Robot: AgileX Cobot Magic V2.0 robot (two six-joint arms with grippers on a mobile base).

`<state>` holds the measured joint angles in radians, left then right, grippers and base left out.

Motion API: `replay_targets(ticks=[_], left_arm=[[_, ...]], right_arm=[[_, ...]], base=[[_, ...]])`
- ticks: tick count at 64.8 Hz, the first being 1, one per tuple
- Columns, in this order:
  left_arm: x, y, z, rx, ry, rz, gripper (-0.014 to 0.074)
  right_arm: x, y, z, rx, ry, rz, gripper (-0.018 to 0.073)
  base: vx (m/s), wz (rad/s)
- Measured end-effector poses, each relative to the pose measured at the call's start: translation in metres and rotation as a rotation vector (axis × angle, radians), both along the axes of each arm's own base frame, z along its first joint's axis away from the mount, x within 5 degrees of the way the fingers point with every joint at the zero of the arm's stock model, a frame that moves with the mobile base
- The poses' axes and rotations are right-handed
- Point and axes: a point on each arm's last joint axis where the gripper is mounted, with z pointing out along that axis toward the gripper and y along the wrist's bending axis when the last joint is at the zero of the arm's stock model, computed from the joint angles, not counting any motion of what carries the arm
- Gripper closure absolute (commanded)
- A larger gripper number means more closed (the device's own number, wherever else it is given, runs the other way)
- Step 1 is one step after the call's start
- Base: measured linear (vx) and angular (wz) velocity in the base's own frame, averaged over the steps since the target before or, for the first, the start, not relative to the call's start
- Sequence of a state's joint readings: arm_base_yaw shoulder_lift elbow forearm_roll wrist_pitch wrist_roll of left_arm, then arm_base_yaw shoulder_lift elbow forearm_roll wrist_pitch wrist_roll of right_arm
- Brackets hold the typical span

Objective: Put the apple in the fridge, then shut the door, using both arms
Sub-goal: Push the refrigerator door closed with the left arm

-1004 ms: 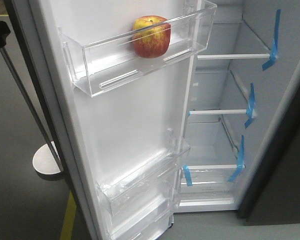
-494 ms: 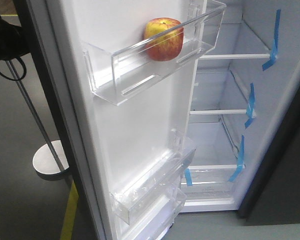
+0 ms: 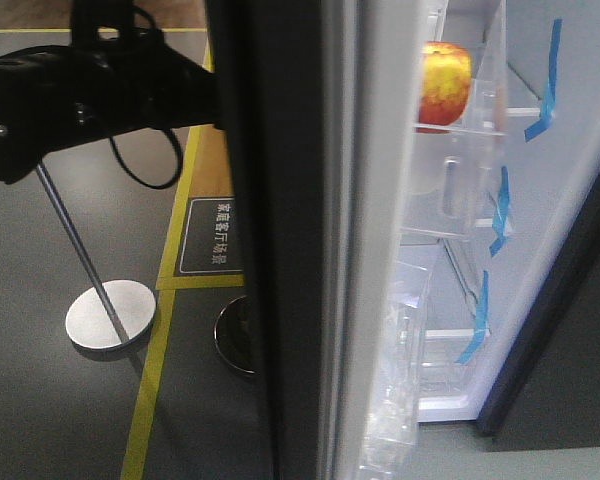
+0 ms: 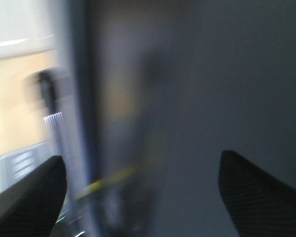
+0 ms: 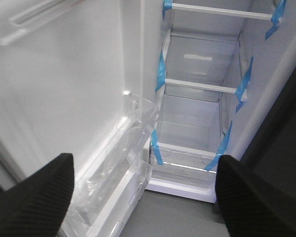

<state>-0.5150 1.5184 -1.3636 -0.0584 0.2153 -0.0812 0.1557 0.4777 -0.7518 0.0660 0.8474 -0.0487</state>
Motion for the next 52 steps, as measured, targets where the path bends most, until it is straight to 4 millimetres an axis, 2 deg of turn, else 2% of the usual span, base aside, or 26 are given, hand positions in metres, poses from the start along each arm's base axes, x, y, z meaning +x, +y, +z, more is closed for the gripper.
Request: replay_targets(ticks=[11,26,36,52], left_arm=[[-0.014,-0.052,0.006,-0.007,-0.054,-0.143,0.0003],[-0.008,-0.099,-0.001,-0.024,-0.077,-0.224,0.0003],[-0.002,-0.115,-0.009,-0.020,-0.065,-0.239,0.0003],[-0.001,-0.118,-0.012,-0.047,-0.035,-0.238,0.0003]], right_arm=[[0.000,0.000,0.000,0.000,0.000,0.000,-0.0001],[0.000,0.000,0.000,0.000,0.000,0.000,-0.0001],[0.000,0.000,0.000,0.000,0.000,0.000,-0.0001],[0.000,0.000,0.000,0.000,0.000,0.000,-0.0001]], base=[[0.00,0.00],[0.00,0.00],[0.00,0.00],[0.00,0.00]])
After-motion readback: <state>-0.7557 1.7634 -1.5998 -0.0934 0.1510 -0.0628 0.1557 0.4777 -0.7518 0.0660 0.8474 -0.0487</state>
